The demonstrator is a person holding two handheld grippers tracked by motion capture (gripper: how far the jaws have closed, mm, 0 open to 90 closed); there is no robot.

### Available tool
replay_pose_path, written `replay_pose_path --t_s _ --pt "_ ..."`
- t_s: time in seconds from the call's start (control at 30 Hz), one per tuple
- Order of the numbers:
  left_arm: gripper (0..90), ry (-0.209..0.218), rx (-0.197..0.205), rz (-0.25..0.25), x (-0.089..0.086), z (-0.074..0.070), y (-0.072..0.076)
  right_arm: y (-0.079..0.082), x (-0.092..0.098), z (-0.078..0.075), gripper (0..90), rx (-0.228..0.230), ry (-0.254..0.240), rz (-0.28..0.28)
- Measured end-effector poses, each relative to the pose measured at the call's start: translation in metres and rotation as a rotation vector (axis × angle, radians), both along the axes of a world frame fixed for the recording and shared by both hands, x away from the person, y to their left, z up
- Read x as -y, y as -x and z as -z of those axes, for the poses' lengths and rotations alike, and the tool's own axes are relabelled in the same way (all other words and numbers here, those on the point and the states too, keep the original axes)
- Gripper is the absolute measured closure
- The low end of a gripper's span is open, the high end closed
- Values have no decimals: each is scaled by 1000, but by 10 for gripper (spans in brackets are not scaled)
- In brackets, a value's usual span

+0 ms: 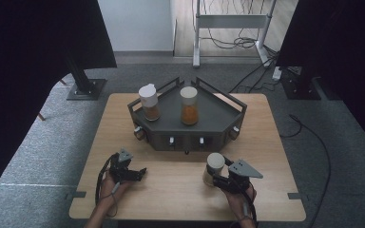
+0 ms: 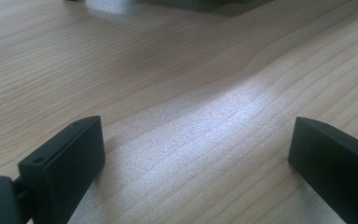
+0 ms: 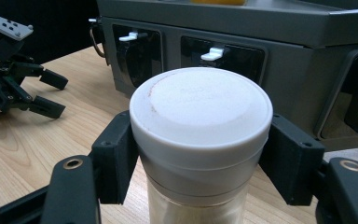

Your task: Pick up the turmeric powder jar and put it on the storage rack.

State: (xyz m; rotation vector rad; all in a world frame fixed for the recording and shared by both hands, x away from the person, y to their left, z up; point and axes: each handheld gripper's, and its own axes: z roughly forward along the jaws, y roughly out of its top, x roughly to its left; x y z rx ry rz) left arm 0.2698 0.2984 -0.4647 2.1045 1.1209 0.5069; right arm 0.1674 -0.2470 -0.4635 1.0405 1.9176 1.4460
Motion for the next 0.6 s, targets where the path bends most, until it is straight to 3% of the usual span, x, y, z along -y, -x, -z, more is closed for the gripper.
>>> replay_pose_path --t_s 0.6 --pt "33 1 0 1 0 0 0 6 -4 0 331 18 22 15"
